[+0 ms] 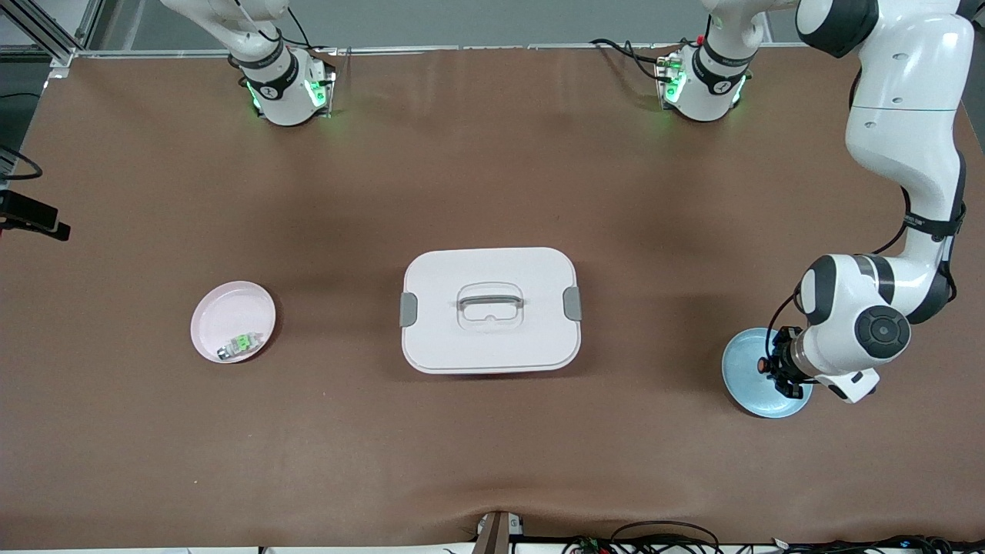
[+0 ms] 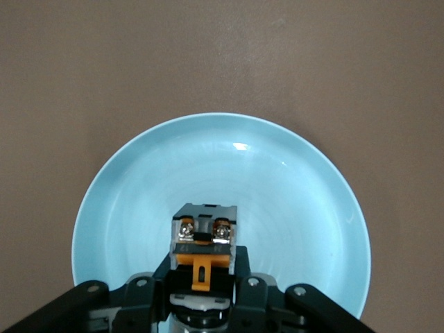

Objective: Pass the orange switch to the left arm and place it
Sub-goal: 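Lower the switch onto the blue plate and open the left gripper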

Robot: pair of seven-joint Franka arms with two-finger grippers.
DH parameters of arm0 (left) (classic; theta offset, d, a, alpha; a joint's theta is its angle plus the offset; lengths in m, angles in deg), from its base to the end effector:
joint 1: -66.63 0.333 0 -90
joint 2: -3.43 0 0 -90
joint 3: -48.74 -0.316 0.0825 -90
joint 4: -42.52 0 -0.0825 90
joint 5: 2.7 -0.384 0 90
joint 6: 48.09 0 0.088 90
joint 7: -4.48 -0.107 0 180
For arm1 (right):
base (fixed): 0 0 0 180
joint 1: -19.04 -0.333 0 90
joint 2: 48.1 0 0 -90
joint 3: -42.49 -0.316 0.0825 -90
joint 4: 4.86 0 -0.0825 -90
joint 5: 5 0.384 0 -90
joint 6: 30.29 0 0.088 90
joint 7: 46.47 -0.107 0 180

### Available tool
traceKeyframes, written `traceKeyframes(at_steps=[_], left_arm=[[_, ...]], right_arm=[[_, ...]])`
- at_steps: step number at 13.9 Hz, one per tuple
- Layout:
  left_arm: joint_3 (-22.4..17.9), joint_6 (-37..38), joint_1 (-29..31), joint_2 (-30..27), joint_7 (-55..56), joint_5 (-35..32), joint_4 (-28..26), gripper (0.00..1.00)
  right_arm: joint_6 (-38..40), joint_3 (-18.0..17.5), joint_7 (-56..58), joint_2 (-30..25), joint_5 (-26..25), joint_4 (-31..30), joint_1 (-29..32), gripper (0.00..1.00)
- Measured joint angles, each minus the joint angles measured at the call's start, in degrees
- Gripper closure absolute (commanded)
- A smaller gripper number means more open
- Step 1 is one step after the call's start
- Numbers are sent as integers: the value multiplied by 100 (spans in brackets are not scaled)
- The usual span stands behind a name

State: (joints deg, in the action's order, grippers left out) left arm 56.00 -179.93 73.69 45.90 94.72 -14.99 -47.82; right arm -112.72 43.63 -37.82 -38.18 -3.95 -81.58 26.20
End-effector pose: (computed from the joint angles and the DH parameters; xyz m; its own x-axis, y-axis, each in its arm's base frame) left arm 0.6989 0.0141 0.2047 0.1107 0.9912 0.0728 0.9939 -0.1101 -0.0117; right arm 0.5884 -0.0825 0.6218 0.9975 0.0089 -0.0703 0.0071 -0.9996 -0.0257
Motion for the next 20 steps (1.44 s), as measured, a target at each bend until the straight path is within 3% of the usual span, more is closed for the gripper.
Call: traceKeyframes(at_steps=[4,8,9,10,11,12,20], left_arm=[[159,-145,161,90,-3,0,-16,92],[170,-232,163,137,-3,0,-27,81],[170,-238,163,141,-3,0,-32,65],[171,-241,163,143,-3,0,-37,41],[171,-245,163,143,-3,0,-40,10],[171,-253,163,143,-3,0,-39,0],[233,-291,120,143,0,0,16,0]], right_arm=[[-16,-7,-11,-248,0,-309,-123,0],[-314,-8,-252,-676,-2,-922,-245,0],[-352,-9,-313,-768,-3,-1044,-262,0],[-376,-8,-359,-834,-3,-1118,-267,0],[-388,-7,-371,-873,-3,-1154,-267,0],[-390,-5,-375,-891,-3,-1161,-268,0],[-441,-4,-1098,-905,-8,-1143,-623,0]])
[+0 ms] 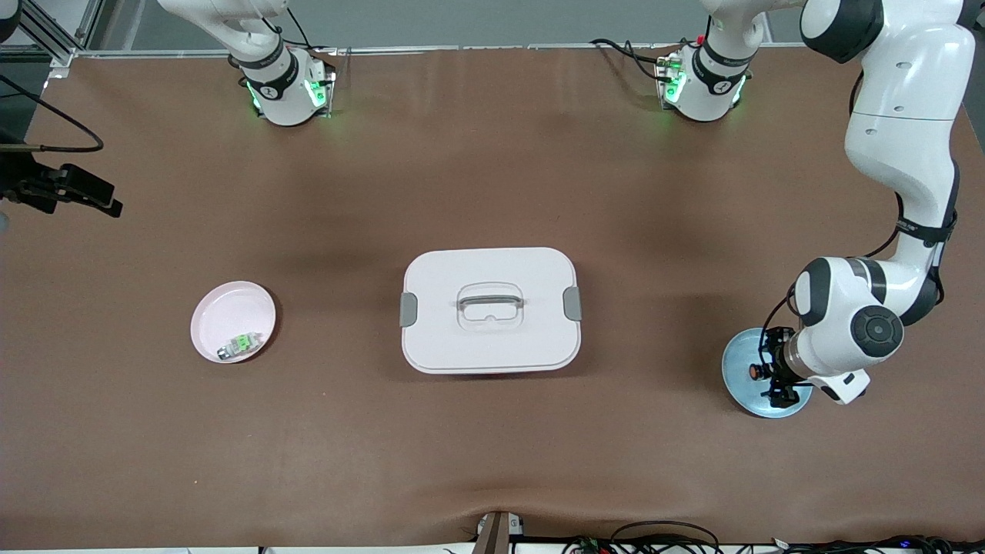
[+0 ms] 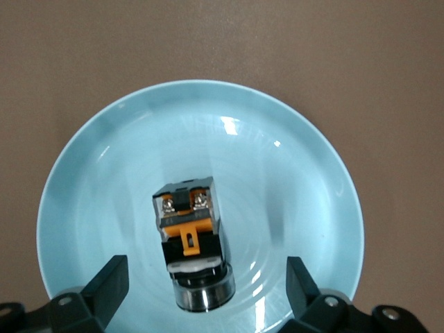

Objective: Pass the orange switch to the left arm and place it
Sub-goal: 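Lower the switch onto the blue plate and open the left gripper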

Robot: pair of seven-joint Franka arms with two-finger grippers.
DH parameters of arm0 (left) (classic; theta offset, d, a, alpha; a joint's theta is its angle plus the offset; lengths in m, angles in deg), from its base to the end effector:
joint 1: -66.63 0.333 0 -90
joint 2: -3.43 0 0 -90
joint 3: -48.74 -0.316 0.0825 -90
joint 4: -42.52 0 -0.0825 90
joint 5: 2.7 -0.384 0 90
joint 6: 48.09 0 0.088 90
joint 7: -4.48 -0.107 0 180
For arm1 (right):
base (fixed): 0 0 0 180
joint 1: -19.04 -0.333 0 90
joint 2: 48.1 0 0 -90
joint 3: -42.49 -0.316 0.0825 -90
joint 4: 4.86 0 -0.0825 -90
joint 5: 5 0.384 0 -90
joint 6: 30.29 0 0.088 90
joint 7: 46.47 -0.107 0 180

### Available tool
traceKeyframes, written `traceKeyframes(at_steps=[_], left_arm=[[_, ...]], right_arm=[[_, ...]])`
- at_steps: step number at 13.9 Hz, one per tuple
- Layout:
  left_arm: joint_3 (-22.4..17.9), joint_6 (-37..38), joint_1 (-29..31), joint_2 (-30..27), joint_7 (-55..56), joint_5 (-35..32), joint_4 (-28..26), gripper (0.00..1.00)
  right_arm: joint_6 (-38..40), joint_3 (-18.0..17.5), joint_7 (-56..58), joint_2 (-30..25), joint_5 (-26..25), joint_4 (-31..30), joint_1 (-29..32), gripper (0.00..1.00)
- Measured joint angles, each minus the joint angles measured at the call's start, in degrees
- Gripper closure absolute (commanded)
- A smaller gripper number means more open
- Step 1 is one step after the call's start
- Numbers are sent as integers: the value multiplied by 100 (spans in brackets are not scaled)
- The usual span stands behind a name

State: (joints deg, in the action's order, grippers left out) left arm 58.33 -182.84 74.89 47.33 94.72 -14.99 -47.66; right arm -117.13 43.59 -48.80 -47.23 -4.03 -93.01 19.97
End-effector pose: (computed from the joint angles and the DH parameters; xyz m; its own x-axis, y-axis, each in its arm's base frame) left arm 0.7024 0.0032 0.1954 0.1201 0.9920 0.0399 0.9923 -0.1211 0.0245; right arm 0.5534 -0.0176 0.6265 0.9964 -0.0751 -0.0387 -0.0757 -0.9970 -0.0151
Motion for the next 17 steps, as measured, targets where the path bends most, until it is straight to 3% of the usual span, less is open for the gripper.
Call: traceKeyframes(at_steps=[9,15,17], left_arm=[[-12,34,-77,-4,-627,135,9,0],[-129,119,-244,-309,-3265,611,-219,0],[-331,121,-410,-468,-4213,792,-392,0]], right_arm=[[11,78,-76,-43,30,60,259,0],[30,74,-76,-42,191,52,522,0],[37,32,-76,-42,210,51,509,0]])
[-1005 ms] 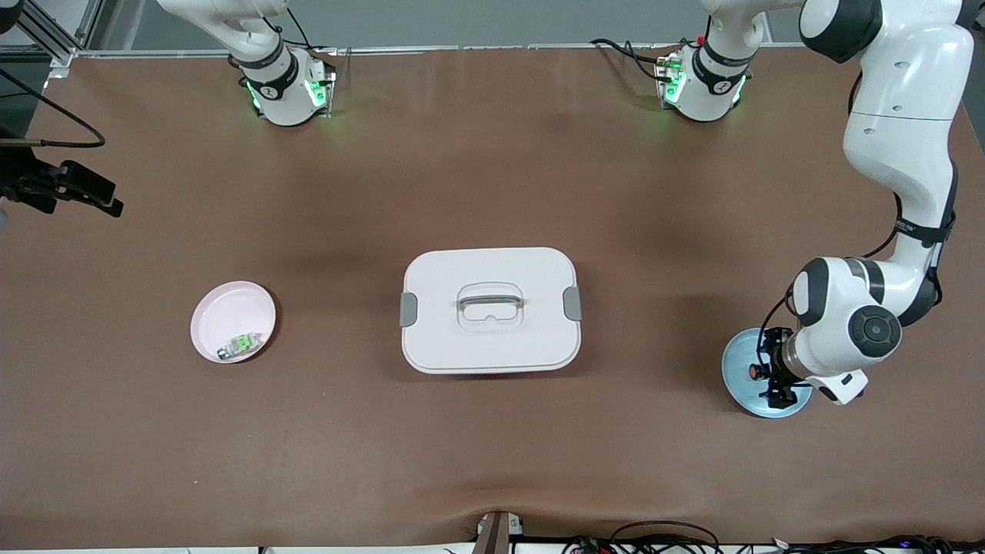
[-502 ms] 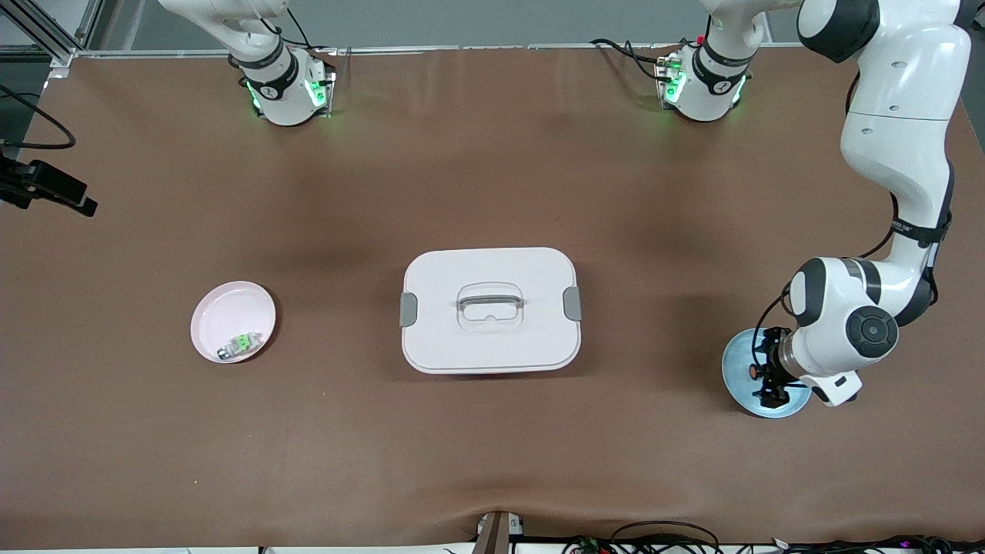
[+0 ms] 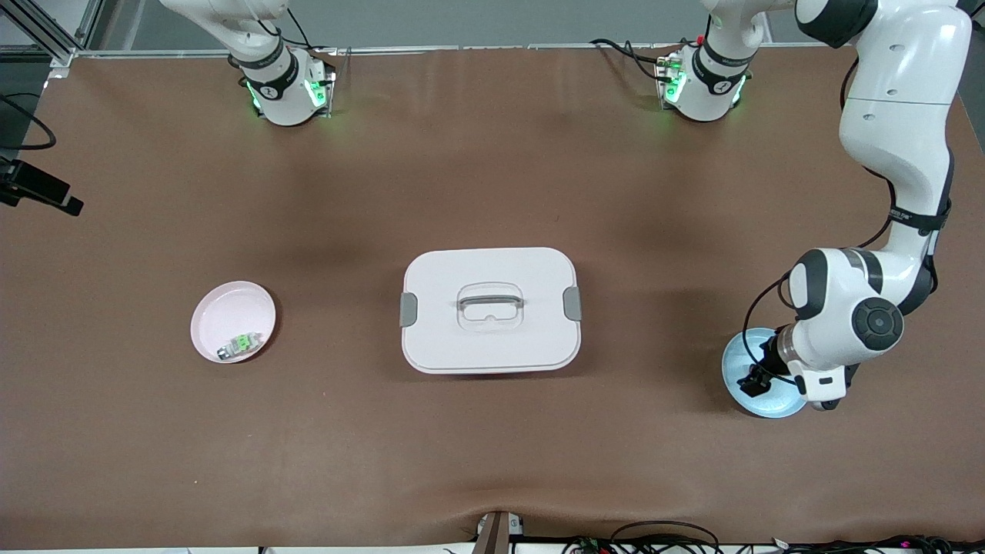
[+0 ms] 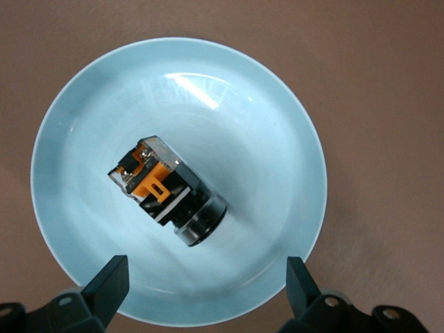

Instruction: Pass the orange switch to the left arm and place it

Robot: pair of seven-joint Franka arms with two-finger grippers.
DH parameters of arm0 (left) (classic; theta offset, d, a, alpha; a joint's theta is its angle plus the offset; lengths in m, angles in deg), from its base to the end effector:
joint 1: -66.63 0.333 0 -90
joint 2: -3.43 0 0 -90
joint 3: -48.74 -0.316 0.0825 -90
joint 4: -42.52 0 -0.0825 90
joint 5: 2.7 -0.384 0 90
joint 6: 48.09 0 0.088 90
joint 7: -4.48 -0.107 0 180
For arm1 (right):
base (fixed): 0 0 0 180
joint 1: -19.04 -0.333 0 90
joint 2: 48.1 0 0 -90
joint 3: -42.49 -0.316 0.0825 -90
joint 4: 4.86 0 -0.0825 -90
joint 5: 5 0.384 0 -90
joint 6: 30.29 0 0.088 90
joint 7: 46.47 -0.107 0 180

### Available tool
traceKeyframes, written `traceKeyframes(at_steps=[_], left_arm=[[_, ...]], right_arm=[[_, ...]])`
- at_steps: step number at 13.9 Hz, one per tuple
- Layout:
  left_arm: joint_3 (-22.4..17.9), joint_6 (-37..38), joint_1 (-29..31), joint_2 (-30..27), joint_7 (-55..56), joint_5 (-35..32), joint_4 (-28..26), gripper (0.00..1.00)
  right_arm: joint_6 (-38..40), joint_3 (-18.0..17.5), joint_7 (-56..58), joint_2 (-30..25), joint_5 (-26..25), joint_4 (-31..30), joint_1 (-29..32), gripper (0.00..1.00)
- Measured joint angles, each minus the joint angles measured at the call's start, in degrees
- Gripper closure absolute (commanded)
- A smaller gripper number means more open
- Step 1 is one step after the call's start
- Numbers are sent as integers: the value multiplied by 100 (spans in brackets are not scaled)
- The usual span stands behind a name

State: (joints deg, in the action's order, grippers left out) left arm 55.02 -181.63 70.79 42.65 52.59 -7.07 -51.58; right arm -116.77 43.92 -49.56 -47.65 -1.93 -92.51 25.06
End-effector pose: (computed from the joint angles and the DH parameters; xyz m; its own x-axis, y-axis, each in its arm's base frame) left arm 0.6883 -0.0153 0.2178 0.7143 0.6998 -0.0041 0.6998 -0.7142 0.0157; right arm 0.5471 -0.0654 0.6342 0.9833 -0.1796 -0.0310 -0.1810 -0.9821 -0.0517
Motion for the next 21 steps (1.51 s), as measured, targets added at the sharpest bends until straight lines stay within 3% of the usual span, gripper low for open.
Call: traceKeyframes(at_steps=[4,11,21], left_arm=[[-367,0,-435,-267,-1729,179,-218,0],[-403,12,-523,-678,-3971,405,-386,0],[-438,1512,-549,-2017,-4348,405,-320,0]], right_arm=[[61,-38,0,0,6,0,-160,0],[38,-28,0,0,6,1,-273,0],[13,-13,0,0,10,4,-269,0]])
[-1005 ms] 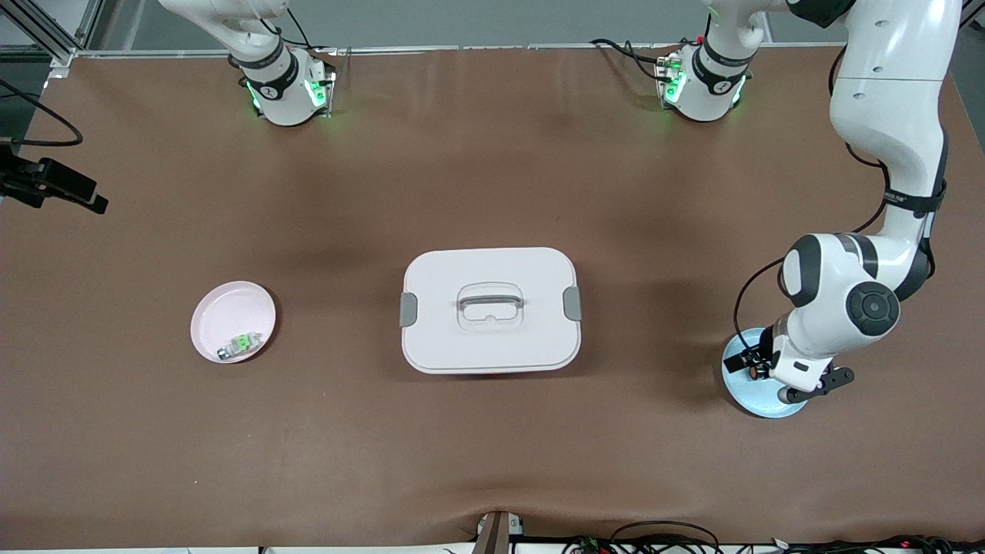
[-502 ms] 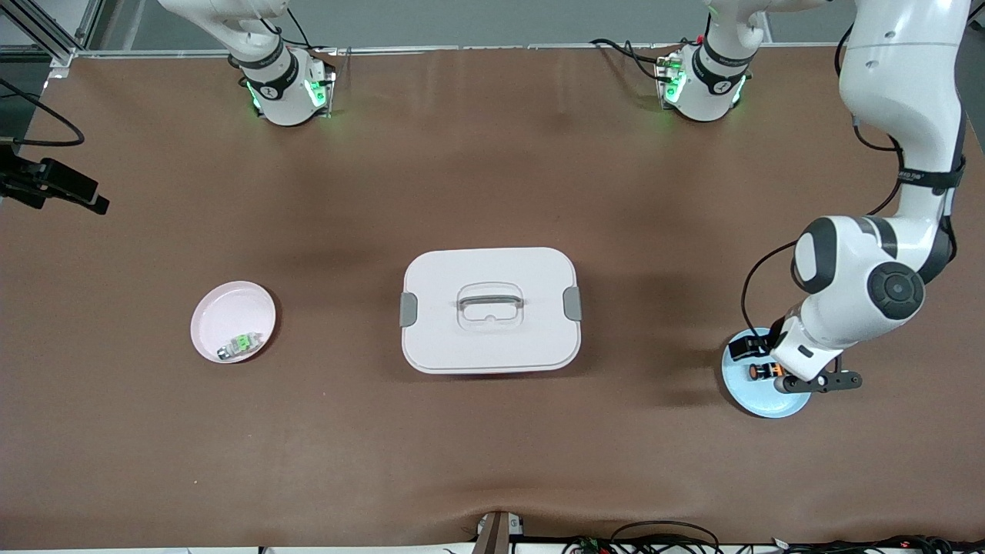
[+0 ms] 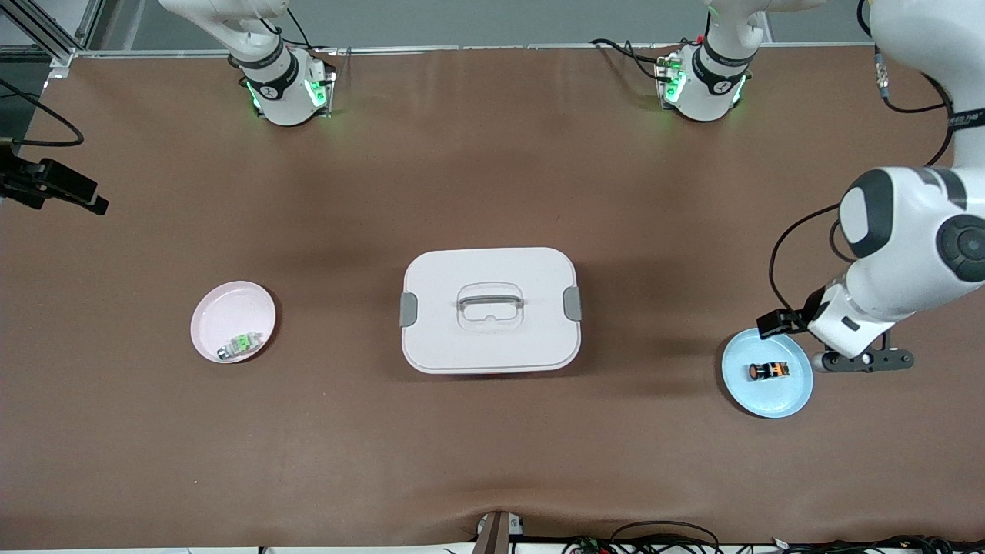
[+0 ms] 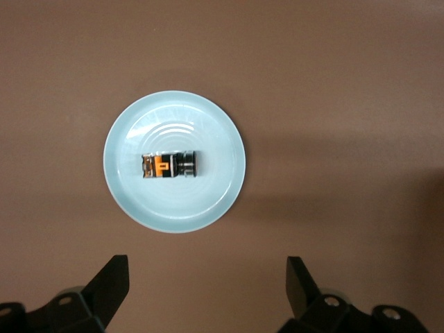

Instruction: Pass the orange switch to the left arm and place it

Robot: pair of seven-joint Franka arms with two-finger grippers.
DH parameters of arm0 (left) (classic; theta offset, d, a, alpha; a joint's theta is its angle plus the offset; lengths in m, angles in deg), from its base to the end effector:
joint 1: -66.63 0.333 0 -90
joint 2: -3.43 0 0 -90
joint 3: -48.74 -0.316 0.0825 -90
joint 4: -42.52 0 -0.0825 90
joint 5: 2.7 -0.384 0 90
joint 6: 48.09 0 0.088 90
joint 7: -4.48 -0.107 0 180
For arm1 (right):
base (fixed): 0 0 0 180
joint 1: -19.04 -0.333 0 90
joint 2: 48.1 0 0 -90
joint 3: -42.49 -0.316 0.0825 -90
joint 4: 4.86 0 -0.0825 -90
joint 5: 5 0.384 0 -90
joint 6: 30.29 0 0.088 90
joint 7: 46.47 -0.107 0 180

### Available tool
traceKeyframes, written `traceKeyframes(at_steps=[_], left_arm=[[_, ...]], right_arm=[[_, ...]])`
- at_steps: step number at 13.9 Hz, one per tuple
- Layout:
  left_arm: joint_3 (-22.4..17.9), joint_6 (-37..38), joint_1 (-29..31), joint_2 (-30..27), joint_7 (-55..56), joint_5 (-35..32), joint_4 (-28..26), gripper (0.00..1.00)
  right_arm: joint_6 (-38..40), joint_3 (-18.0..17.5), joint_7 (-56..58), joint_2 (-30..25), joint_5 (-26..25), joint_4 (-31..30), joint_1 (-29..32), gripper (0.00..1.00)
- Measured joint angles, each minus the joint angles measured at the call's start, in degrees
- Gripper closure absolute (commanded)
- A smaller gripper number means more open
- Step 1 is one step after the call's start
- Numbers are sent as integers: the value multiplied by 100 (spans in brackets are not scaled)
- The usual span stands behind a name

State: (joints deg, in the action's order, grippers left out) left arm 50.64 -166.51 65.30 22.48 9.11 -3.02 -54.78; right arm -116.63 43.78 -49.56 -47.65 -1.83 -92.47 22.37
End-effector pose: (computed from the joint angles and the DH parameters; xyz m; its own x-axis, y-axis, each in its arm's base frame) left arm 0.6527 -0.0346 0.4046 0.9991 0.0240 0.0357 0.0237 -0.9997 0.0087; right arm 0.5494 -0.0381 0.6344 0.9909 -0.1305 -0.0328 -0.1322 -0.9898 -0.0534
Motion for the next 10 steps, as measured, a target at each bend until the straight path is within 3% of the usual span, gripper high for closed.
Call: traceKeyframes(at_steps=[10], left_arm=[[-21,163,43,-2441,-6,0,-1836,0]], right_arm=[[-5,-4,0,0,13,3,-3,0]])
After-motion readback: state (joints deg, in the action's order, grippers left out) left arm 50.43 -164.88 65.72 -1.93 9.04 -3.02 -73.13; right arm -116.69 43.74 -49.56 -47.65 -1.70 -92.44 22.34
